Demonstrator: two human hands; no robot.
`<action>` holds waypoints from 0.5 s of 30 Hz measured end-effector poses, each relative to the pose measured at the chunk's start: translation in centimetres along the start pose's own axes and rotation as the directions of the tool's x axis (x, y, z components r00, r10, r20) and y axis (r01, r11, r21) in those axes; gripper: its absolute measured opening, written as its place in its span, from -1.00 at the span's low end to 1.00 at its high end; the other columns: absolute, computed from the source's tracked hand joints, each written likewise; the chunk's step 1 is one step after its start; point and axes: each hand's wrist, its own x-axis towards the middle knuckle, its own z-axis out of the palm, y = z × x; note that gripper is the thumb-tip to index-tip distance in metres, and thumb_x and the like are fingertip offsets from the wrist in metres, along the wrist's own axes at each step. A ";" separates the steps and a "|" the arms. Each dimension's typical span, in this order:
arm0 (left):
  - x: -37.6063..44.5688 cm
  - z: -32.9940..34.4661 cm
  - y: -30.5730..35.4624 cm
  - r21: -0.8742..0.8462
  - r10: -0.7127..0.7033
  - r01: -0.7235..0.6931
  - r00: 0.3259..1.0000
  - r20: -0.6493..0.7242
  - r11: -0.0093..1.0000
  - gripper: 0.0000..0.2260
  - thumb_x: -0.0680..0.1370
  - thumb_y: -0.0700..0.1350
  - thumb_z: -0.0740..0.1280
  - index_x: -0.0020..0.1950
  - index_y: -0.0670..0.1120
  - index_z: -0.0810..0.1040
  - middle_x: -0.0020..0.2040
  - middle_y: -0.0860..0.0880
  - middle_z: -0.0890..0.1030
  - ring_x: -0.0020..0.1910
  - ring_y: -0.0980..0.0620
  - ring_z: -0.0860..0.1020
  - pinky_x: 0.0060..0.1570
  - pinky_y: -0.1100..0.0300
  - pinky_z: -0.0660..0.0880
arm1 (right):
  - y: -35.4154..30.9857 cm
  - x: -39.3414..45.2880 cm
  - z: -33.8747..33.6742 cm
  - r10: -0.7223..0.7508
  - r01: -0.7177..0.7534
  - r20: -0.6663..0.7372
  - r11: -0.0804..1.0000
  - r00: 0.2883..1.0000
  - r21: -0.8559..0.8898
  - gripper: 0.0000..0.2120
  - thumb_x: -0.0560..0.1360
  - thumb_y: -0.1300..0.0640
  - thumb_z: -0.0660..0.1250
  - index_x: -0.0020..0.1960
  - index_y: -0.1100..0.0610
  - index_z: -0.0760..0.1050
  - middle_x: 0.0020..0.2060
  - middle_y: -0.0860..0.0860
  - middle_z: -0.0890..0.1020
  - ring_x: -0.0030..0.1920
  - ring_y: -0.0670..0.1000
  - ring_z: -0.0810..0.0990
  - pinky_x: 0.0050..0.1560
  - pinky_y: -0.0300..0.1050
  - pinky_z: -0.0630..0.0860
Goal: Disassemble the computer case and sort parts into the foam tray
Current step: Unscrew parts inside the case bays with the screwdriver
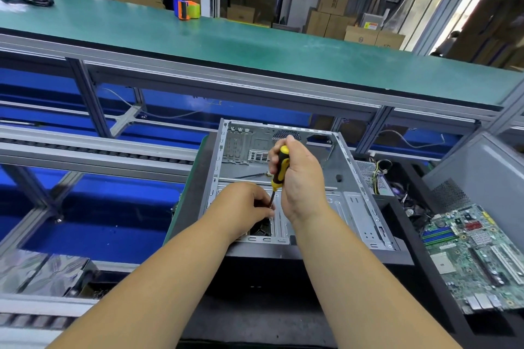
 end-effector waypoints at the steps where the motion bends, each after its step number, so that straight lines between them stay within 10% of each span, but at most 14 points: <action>1: 0.0 0.0 0.0 -0.008 -0.003 0.003 1.000 -0.001 1.000 -0.93 0.43 0.03 0.50 -0.21 0.15 0.65 -0.24 0.15 0.62 -0.20 0.23 0.54 -0.14 0.23 0.52 | -0.1 0.1 0.0 0.017 -0.016 -0.019 1.000 1.000 0.004 -0.69 0.61 0.15 0.14 -0.29 0.07 0.43 -0.47 -0.05 0.45 -0.47 -0.07 0.36 -0.44 -0.26 0.33; 9: 0.0 0.2 -0.5 -0.114 -0.004 0.002 1.000 -0.012 0.993 -0.93 0.45 -0.01 0.48 -0.16 0.19 0.67 -0.31 0.31 0.62 -0.25 0.40 0.53 -0.34 0.48 0.38 | -0.1 0.9 -0.4 0.037 -0.047 0.191 0.998 0.981 0.046 -0.61 0.59 0.22 0.02 -0.39 0.11 0.34 -0.57 -0.04 0.23 -0.53 -0.06 0.14 -0.50 -0.26 0.17; 15: 0.2 0.3 -0.6 -0.057 -0.031 0.029 0.999 -0.027 0.998 -0.97 0.44 0.04 0.48 -0.14 0.17 0.70 -0.33 0.37 0.58 -0.20 0.43 0.51 -0.29 0.42 0.43 | -0.3 0.5 -1.2 0.035 -0.039 0.309 0.999 0.950 0.007 -0.76 0.55 -0.05 0.21 -0.14 0.12 0.42 -0.44 0.00 0.44 -0.46 -0.04 0.29 -0.39 -0.20 0.22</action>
